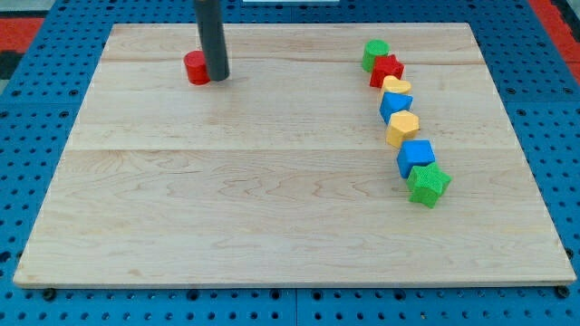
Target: Place the red circle horizontally at the left side of the green circle
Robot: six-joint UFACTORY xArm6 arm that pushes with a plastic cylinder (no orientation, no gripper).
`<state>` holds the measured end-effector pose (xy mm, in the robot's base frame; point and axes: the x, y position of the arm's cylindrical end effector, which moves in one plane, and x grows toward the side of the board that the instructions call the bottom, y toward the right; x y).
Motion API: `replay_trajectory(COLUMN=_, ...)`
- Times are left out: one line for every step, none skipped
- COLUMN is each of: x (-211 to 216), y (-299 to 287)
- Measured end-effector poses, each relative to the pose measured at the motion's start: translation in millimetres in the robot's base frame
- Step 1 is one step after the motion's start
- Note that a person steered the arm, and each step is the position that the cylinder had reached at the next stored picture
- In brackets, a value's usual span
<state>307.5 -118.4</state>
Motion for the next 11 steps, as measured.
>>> replay_trajectory(x=2, y=-24)
replay_trajectory(x=6, y=-46)
replay_trajectory(x=8, y=-68)
replay_trajectory(x=11, y=-89)
replay_trajectory(x=9, y=-112)
replay_trajectory(x=-9, y=-112)
replay_trajectory(x=-20, y=-110)
replay_trajectory(x=-20, y=-98)
replay_trajectory(x=-20, y=-92)
replay_trajectory(x=-35, y=-70)
replay_trajectory(x=-35, y=-70)
